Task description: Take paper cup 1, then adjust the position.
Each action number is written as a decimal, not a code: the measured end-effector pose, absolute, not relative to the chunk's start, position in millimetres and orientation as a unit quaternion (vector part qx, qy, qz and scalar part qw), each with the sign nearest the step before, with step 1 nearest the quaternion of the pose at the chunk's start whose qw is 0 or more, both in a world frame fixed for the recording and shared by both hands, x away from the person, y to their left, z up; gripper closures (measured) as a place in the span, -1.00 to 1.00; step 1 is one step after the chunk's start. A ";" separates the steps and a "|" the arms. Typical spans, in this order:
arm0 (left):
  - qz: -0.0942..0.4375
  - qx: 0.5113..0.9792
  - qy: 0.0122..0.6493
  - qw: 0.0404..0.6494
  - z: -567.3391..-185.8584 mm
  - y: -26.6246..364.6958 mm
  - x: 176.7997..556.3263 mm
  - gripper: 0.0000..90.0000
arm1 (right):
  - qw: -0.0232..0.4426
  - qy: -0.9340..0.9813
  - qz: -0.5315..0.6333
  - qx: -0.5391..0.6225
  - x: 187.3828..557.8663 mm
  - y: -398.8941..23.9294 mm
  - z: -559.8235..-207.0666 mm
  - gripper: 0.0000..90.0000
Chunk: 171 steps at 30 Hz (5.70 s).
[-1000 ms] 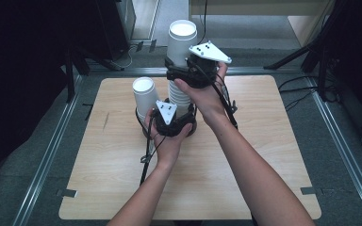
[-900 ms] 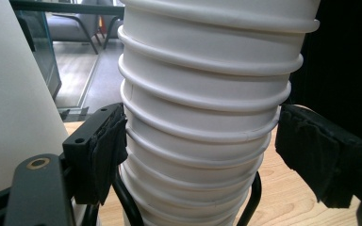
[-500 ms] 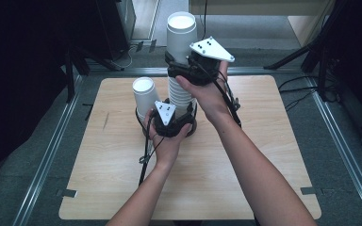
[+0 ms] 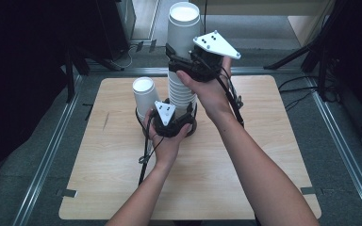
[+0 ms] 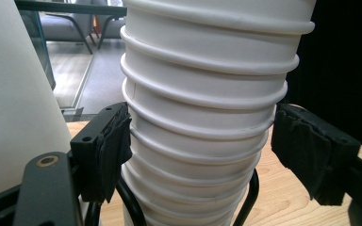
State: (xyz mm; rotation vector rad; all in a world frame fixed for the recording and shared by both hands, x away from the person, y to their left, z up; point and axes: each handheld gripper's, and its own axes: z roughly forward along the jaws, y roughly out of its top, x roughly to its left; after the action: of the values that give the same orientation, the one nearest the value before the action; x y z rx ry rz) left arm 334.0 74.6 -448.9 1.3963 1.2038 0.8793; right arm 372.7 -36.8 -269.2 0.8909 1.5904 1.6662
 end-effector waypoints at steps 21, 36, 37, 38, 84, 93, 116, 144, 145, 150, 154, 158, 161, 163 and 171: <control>0.367 0.586 0.499 0.523 -449.8 76.0 333.5 -0.52 | 0.335 0.574 0.669 0.332 350.5 -60.1 -233.2 -0.65; 0.364 0.590 0.491 0.528 -451.1 79.6 331.5 -0.46 | 0.334 0.554 0.674 0.355 347.0 -97.8 -237.0 -0.64; 0.363 0.591 0.491 0.527 -451.3 79.6 331.3 -0.45 | 0.335 0.555 0.673 0.357 347.1 -102.5 -240.1 -0.64; 0.363 0.592 0.491 0.526 -451.3 79.6 331.1 -0.45 | 0.335 0.555 0.673 0.357 347.1 -102.5 -240.1 -0.64; 0.292 0.650 0.451 0.537 -461.9 114.2 268.5 -0.96 | 0.374 0.617 0.583 0.373 302.8 -150.9 -380.1 -0.66; 0.267 0.654 0.454 0.542 -468.3 122.3 253.8 -0.99 | 0.396 0.641 0.553 0.356 286.9 -147.8 -411.2 -0.66; 0.219 0.684 0.413 0.560 -466.9 129.6 234.7 -1.00 | 0.487 0.700 0.454 0.261 256.8 -131.3 -469.8 -0.67; 0.159 0.715 0.363 0.576 -467.5 114.3 228.5 -1.00 | 0.569 0.735 0.356 0.099 241.6 -105.2 -508.0 -0.68; 0.159 0.719 0.360 0.573 -468.0 112.3 227.7 -1.00 | 0.568 0.736 0.356 0.095 240.9 -104.5 -508.1 -0.68; 0.156 0.724 0.352 0.572 -467.0 110.0 226.3 -1.00 | 0.562 0.741 0.357 0.083 238.6 -101.4 -509.0 -0.68; 0.156 0.726 0.348 0.573 -466.3 108.6 226.5 -1.00 | 0.561 0.743 0.358 0.071 235.7 -98.3 -510.8 -0.68; 0.143 0.728 0.344 0.576 -465.1 107.3 227.6 -1.00 | 0.563 0.743 0.358 0.059 233.1 -97.3 -512.7 -0.68; 0.134 0.734 0.341 0.572 -465.3 105.6 228.2 -1.00 | 0.565 0.742 0.357 0.050 230.8 -96.4 -514.4 -0.68; 0.131 0.735 0.343 0.570 -465.8 104.3 228.4 -1.00 | 0.566 0.742 0.356 0.047 229.9 -95.9 -514.5 -0.68; 0.127 0.738 0.351 0.562 -465.2 101.7 228.4 -0.89 | 0.568 0.740 0.359 0.030 225.4 -92.7 -514.1 -0.69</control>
State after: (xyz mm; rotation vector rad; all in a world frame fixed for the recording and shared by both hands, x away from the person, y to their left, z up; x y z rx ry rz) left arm 228.4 101.7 -465.2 1.7379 0.8272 0.2988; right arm 225.4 -92.7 -514.1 0.0710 1.7386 0.8436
